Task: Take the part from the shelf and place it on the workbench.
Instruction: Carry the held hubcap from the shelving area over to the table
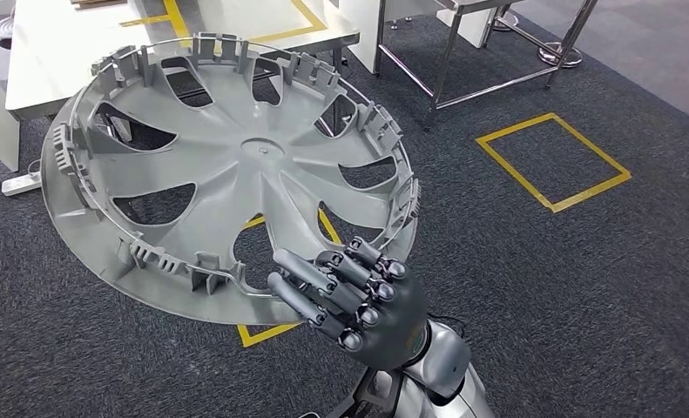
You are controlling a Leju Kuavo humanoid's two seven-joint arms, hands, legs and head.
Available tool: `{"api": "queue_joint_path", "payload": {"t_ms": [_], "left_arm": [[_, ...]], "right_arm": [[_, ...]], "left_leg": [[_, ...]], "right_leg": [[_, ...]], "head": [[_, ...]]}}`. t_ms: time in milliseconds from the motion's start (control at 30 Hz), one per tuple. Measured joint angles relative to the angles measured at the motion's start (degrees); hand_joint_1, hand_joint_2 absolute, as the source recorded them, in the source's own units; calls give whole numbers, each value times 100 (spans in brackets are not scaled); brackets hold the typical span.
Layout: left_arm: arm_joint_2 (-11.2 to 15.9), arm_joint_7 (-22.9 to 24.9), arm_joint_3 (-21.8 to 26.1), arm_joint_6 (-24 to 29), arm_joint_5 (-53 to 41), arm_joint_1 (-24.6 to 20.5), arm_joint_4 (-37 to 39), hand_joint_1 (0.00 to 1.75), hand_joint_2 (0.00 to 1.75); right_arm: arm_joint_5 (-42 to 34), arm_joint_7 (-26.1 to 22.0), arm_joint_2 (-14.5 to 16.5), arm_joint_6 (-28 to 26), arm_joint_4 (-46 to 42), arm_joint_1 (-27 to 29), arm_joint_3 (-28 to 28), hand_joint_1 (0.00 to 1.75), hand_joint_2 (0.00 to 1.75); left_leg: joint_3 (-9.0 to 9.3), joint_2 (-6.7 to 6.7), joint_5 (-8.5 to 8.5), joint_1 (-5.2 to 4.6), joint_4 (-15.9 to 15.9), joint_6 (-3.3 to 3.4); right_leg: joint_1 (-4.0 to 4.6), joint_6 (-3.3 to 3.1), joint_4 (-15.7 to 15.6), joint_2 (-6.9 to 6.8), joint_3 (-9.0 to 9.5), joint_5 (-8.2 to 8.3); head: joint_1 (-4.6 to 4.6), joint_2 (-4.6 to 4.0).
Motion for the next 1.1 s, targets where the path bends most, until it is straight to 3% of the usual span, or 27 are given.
{"api": "queue_joint_path", "payload": {"t_ms": [67, 133, 233, 367, 400, 433, 500, 567, 733, 800, 867, 900, 933, 967, 1033, 1100], "left_arm": [[-14, 0, 5, 5, -13, -5, -1, 0, 0], [-26, 0, 8, 6, -22, -7, 0, 0, 0], [-36, 1, 9, 5, -44, -10, -2, 0, 0], [-37, 8, 9, 1, -67, -6, -1, 0, 0], [-37, 12, 9, -1, -76, -4, -1, 0, 0], [-35, 20, 9, -2, -86, -5, -2, 0, 0], [-30, 38, 8, -3, -107, -13, -4, 0, 0], [-31, 49, 7, -4, -117, -23, -4, 0, 0], [-26, 50, 8, -1, -119, -7, -4, 0, 0], [-18, 42, 8, 1, -122, -8, -5, 0, 0], [-15, 34, 7, -1, -128, -5, -5, 0, 0], [-15, 33, 7, -3, -133, -3, -5, 0, 0], [-15, 33, 7, -6, -137, -4, -5, 0, 0], [-15, 32, 7, -9, -142, -6, -5, 0, 0], [-20, 31, 7, -11, -147, -11, -5, 0, 0], [-27, 25, 7, -11, -148, -16, -5, 0, 0]], "right_arm": [[23, -9, 30, 0, 2, 1, -22, 175, 175], [43, -15, 60, 0, 2, 7, -48, 175, 175], [64, -8, 99, -1, 3, 15, -87, 175, 175], [91, -10, 138, -2, 15, 50, -99, 175, 175], [101, -14, 138, -2, 16, 62, -104, 175, 175], [105, -15, 138, -2, 16, 73, -111, 175, 175], [106, -14, 138, -2, 15, 83, -128, 175, 175], [101, -11, 139, -3, 15, 82, -142, 175, 175], [98, -12, 140, -2, 11, 76, -149, 175, 175], [99, -11, 140, -2, 9, 79, -150, 175, 175], [107, -13, 140, -2, 8, 97, -155, 175, 175], [114, -13, 140, -2, 8, 110, -160, 175, 175], [121, -13, 140, -2, 8, 120, -164, 175, 175], [126, -12, 141, -2, 8, 128, -169, 175, 175], [126, -12, 143, -2, 8, 130, -173, 175, 175], [124, -14, 157, -2, -4, 126, -173, 175, 175]], "left_leg": [[-8, -9, 1, -11, 6, -47], [-12, -9, 13, -10, -13, -127], [-72, 5, -82, -5, 108, -217], [-632, 19, -667, 0, 1327, -284], [-701, 20, -667, 1, 1471, -293], [-666, 23, -559, 2, 1395, -298], [-341, 41, -181, 10, 705, -300], [-53, 53, -3, 6, 115, -260], [20, 35, -36, 4, -10, -54], [46, 32, -46, 15, -23, -1], [54, 31, -63, 8, -21, 27], [63, 26, -74, 5, -20, 31], [79, 18, -86, 3, -19, 31], [103, 6, -100, 1, -19, 24], [154, -13, -136, -8, -17, -7], [172, -20, -167, -17, -21, -64]], "right_leg": [[38, -54, -593, 7, 276, 172], [76, -85, -695, 9, 302, 171], [31, -185, -782, -1, 357, 233], [15, -251, -809, -18, 383, 243], [16, -250, -807, -18, 388, 238], [13, -243, -803, -17, 396, 232], [3, -205, -778, -15, 415, 202], [25, -141, -725, -10, 400, 157], [35, 7, -598, -7, 343, 52], [18, 63, -49, 2, 72, -211], [10, 89, 728, 3, -372, -481], [9, 88, 932, 3, -517, -487], [9, 76, 911, 4, -549, -376], [11, 54, 658, 5, -460, -171], [33, -16, -157, 11, -103, 240], [68, -67, -640, 15, 108, 365]], "head": [[-1, 0], [0, 0], [-11, 0], [-31, 0], [-31, 0], [-32, 0], [-32, 0], [-33, 0], [-23, 0], [-14, 0], [-10, 0], [-10, 0], [-10, 0], [-9, 0], [-12, 0], [-13, 0]]}}
